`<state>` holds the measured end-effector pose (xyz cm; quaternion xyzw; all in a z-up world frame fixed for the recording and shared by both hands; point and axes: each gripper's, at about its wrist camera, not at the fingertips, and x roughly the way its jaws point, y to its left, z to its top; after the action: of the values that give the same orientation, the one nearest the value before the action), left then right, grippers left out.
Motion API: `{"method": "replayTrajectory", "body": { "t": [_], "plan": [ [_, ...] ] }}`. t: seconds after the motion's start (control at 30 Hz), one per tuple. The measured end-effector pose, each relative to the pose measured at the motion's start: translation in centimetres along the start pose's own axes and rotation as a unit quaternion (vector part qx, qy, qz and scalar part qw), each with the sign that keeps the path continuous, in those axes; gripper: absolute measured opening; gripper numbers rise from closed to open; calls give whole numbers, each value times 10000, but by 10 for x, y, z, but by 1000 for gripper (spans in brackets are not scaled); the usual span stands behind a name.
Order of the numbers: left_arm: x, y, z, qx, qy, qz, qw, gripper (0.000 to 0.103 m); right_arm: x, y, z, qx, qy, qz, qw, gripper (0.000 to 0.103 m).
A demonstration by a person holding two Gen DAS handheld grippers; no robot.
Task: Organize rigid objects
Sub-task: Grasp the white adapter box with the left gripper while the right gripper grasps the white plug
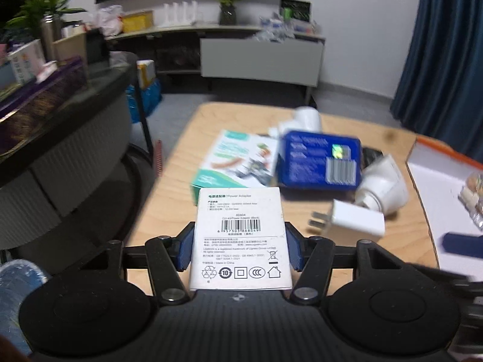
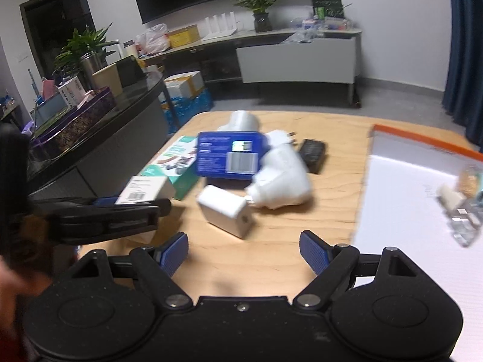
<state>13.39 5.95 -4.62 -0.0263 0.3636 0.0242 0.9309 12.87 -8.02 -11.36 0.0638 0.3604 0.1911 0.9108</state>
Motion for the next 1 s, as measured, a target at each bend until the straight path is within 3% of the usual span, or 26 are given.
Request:
{"method": "replayTrajectory", "body": {
  "t": [0.1, 0.33, 0.43, 0.47, 0.5, 1.0],
  "plan": [
    [-7, 13, 2, -131, -28, 74, 9999, 59, 25, 15, 4, 11, 42, -14, 10000, 96],
    [-7, 31, 5, -388, -36, 103, 9992, 59, 69, 32, 10, 99, -75, -580, 9982, 97],
    [-7, 32, 4, -377, -32, 74, 9993, 59, 79, 33, 13, 20, -84, -747, 9972, 81],
    [-7, 32, 4, -383, -32, 63, 9992, 59, 79, 33, 13, 5, -80, -776, 9970, 69],
    [-7, 32, 4, -382, -38, 51, 9993, 59, 76, 33, 13, -50, -101, -800, 9967, 68],
    [-32, 2, 0, -200, -138, -302, 9992, 59, -5, 18, 0, -169, -395, -752, 9962, 67]
  ]
}}
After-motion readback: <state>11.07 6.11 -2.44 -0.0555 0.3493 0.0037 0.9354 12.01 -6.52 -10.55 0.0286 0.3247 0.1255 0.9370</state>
